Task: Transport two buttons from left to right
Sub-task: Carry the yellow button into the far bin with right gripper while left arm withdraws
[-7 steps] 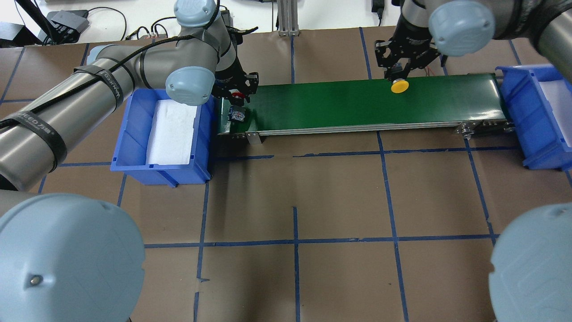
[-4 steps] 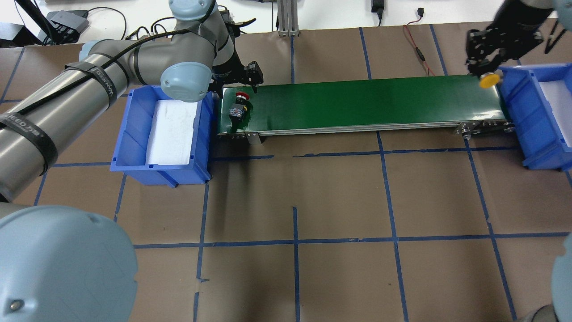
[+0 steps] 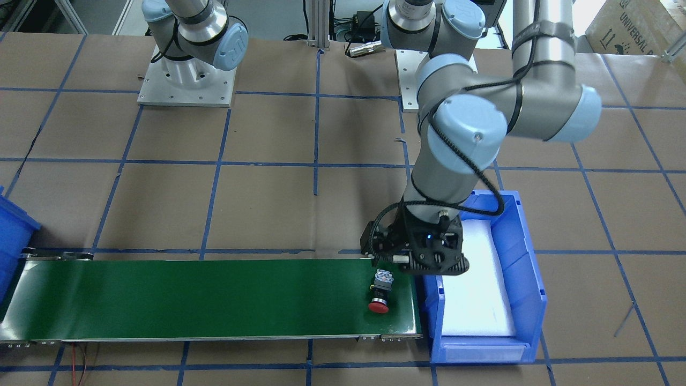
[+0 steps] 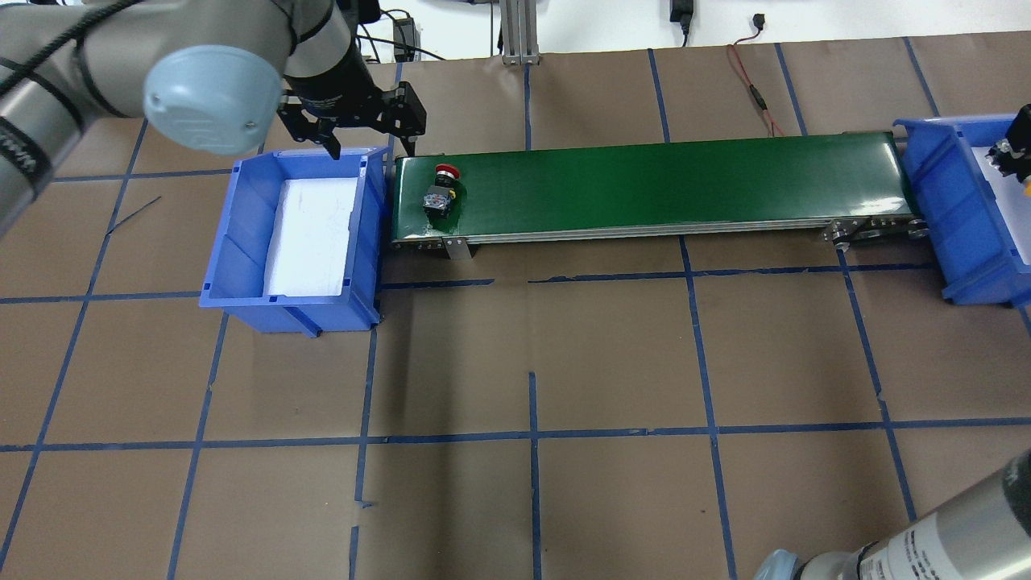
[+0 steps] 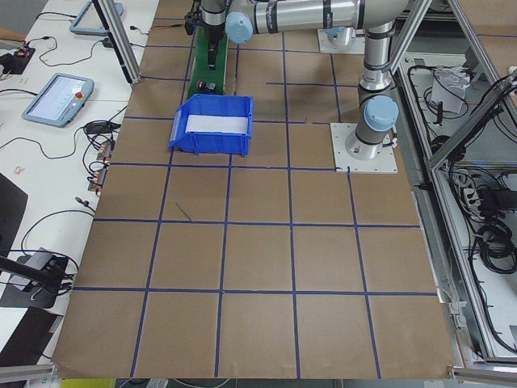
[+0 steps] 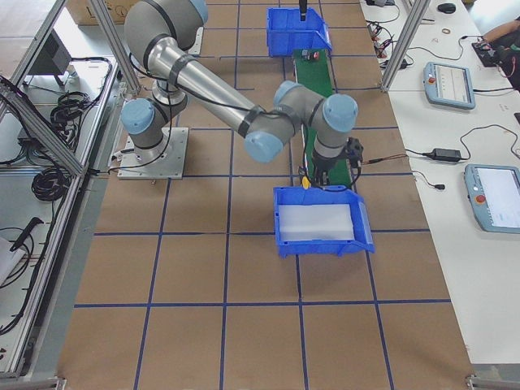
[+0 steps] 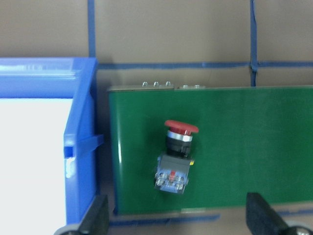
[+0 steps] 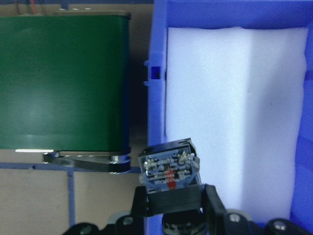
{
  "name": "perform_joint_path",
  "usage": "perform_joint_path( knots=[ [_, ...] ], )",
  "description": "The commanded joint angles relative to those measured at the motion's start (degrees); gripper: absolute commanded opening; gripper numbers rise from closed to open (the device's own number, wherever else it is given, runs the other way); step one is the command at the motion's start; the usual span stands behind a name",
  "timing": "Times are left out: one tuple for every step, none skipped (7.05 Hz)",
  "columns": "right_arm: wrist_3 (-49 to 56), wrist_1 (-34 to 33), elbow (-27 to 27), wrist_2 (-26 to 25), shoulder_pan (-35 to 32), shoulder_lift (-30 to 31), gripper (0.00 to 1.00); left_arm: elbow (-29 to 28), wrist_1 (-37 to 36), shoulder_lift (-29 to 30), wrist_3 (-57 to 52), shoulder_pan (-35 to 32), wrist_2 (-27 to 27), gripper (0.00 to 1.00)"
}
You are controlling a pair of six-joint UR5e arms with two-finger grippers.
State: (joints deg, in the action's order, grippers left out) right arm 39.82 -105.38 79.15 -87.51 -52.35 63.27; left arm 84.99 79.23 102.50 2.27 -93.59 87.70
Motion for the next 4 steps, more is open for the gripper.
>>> perform_joint_path(
  knots=[
    [2.7, -4.1, -3.2, 0.2, 2.0, -7.4, 0.07, 0.8, 15.6, -7.7, -3.6, 8.2, -0.4, 1.00],
    [2.7, -7.1, -2.7, 0.3, 2.0, -8.5, 0.07, 0.4, 18.5, -10.7, -3.6, 7.7, -0.1, 1.00],
    [2.7, -7.4, -2.0, 0.3, 2.0, -8.9, 0.08, 0.4, 18.8, -12.1, -3.6, 6.4, 0.1, 1.00],
    [2.6, -8.6, -0.8, 0.5, 2.0, -8.9, 0.29, 0.7, 18.7, -12.1, -3.6, 5.4, 0.0, 1.00]
  ],
)
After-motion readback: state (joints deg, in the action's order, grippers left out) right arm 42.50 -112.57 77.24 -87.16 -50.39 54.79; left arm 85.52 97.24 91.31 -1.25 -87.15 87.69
